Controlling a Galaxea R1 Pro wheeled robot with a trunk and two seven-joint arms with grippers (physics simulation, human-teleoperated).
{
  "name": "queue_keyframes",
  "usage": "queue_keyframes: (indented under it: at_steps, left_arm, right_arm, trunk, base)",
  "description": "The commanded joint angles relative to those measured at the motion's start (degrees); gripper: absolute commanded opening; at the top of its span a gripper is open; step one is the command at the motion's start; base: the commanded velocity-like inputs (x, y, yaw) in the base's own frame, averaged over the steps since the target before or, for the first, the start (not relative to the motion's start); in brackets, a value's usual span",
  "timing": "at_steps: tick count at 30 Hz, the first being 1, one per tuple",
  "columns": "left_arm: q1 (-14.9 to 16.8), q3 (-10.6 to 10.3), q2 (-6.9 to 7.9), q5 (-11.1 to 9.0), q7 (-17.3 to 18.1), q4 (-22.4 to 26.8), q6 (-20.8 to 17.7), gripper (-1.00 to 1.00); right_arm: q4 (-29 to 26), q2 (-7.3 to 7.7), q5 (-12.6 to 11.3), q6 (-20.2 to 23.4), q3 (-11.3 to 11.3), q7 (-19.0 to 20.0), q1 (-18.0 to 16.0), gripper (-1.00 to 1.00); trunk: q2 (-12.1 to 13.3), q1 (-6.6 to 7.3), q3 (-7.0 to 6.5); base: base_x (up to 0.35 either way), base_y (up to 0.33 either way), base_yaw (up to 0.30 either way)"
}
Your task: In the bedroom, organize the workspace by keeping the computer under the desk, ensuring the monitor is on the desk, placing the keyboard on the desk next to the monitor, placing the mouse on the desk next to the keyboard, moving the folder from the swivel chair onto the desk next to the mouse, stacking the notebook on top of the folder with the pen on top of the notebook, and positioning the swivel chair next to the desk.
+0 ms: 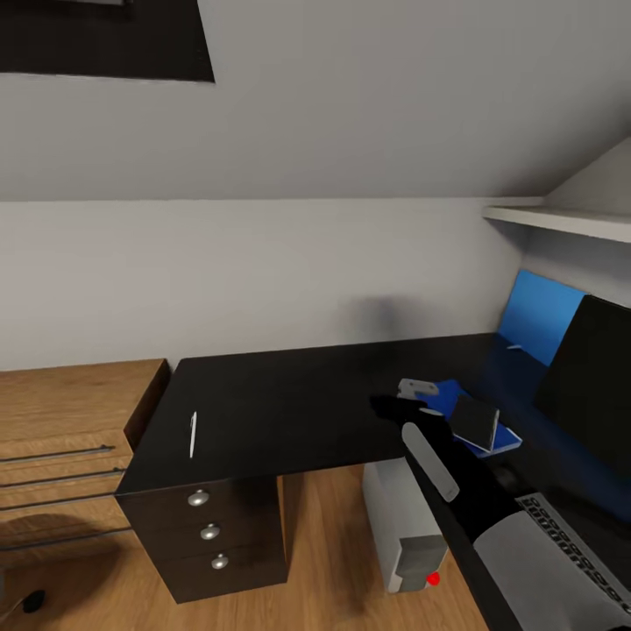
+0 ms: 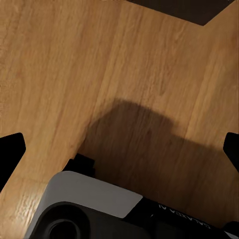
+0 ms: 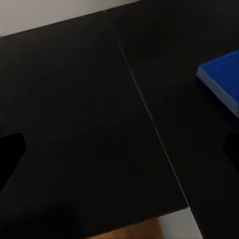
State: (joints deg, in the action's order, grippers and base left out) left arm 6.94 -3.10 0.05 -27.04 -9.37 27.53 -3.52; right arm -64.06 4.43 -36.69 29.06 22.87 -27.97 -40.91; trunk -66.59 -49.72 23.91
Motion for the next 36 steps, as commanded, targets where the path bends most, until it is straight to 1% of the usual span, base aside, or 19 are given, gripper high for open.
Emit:
queue_keyframes:
  at_steps: [1, 4, 5, 7, 8, 10, 12, 14, 32, 34, 36]
  left_arm:
    - [0.0, -0.3, 0.04, -0.4, -0.5, 0.2, -0.2, 1.0]
    - [0.0, -0.3, 0.04, -0.4, -0.5, 0.2, -0.2, 1.0]
    - [0.0, -0.3, 0.04, -0.4, -0.5, 0.2, -0.2, 1.0]
    - [0.0, -0.3, 0.04, -0.4, -0.4, 0.2, -0.2, 1.0]
    - [0.0, -0.3, 0.04, -0.4, -0.4, 0.2, -0.2, 1.0]
    - [0.0, -0.3, 0.04, -0.4, -0.4, 0.2, -0.2, 1.0]
    - [0.0, -0.3, 0.04, -0.4, -0.4, 0.2, -0.3, 1.0]
    - [0.0, -0.3, 0.04, -0.4, -0.4, 0.2, -0.2, 1.0]
    - [0.0, -0.3, -0.04, -0.3, -0.5, 0.2, -0.1, 1.0]
    - [0.0, -0.3, -0.04, -0.3, -0.5, 0.2, -0.1, 1.0]
    - [0.0, -0.3, -0.05, -0.3, -0.5, 0.2, -0.1, 1.0]
  right_arm:
    - [-0.2, 0.05, -0.5, 0.1, 0.3, -0.6, -0.1, 1.0]
    - [-0.5, -0.08, -0.2, 0.0, 1.2, -0.6, -0.1, 1.0]
    - [-0.7, -0.11, 0.1, 0.0, 2.4, -0.7, -0.1, 1.0]
    - [-1.0, -0.13, 0.5, -0.1, 4.2, -0.8, -0.1, 1.0]
    - [-1.9, -0.13, 1.1, -0.2, 7.1, -0.9, -0.1, 1.0]
    - [-2.3, -0.13, 1.2, -0.3, 8.1, -1.1, -0.1, 1.0]
    - [-2.5, -0.13, 1.3, -0.3, 8.7, -1.2, -0.1, 1.0]
    - [-2.7, -0.18, 1.3, -0.3, 9.2, -1.3, -0.1, 1.0]
    - [-1.7, -0.36, 1.3, -0.2, 9.8, -1.2, -0.1, 1.0]
    - [-1.7, -0.59, 1.3, -0.2, 9.8, -1.3, -0.1, 1.0]
    - [-1.6, -1.32, 1.3, -0.2, 9.8, -1.3, -0.1, 1.0]
  trunk:
    - [0.4, 0.22, -0.12]
    - [1.6, 0.88, -0.59]
    - [2.0, 1.1, -0.73]
    - [2.8, 1.54, -0.98]
    - [3.2, 1.76, -1.1]
    - [4.0, 2.2, -1.33]
    - [4.8, 2.64, -1.55]
    - [5.6, 3.08, -1.77]
    - [12.8, 7.03, -3.73]
    - [13.6, 7.47, -3.94]
    - [14.4, 7.91, -4.15]
  base:
    - [0.0, 0.0, 0.0]
    - [0.0, 0.0, 0.028]
    - [0.0, 0.0, 0.092]
    - [0.0, 0.0, 0.114]
    - [0.0, 0.0, 0.15]
    - [0.0, 0.0, 0.158]
    - [0.0, 0.0, 0.165]
    - [0.0, 0.0, 0.169]
    - [0.0, 0.0, 0.17]
    - [0.0, 0.0, 0.161]
    - [0.0, 0.0, 0.152]
